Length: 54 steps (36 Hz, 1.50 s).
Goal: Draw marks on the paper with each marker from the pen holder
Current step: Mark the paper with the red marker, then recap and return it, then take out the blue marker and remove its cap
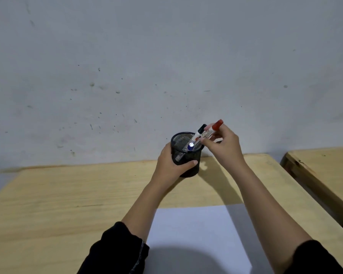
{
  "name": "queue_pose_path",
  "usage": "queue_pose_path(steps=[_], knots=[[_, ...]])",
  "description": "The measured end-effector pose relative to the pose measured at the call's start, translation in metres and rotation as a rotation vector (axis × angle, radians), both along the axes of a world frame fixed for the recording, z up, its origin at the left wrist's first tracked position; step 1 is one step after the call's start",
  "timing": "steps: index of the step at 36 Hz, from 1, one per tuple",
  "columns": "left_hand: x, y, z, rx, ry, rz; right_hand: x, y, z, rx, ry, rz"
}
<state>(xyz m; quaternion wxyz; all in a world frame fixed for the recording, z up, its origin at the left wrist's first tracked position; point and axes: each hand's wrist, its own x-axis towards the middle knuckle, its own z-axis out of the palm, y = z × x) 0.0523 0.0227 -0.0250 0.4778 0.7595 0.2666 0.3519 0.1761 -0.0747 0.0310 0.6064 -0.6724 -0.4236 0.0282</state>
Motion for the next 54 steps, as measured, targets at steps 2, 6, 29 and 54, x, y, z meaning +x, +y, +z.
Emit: queue_pose_path(steps=[2,6,29,54], knots=[[0.0,0.001,-0.001,0.006,-0.007,0.0,0.001,0.003,-0.003,-0.038,-0.022,0.007],[-0.001,0.002,-0.001,-0.003,-0.011,-0.002,-0.001,0.007,-0.004,-0.148,-0.077,0.045],[-0.003,0.002,0.003,-0.034,-0.013,-0.072,-0.014,0.003,0.011,-0.375,-0.397,0.276],[-0.013,-0.011,0.004,-0.085,0.12,0.039,-0.051,-0.046,0.063,0.277,-0.036,0.185]])
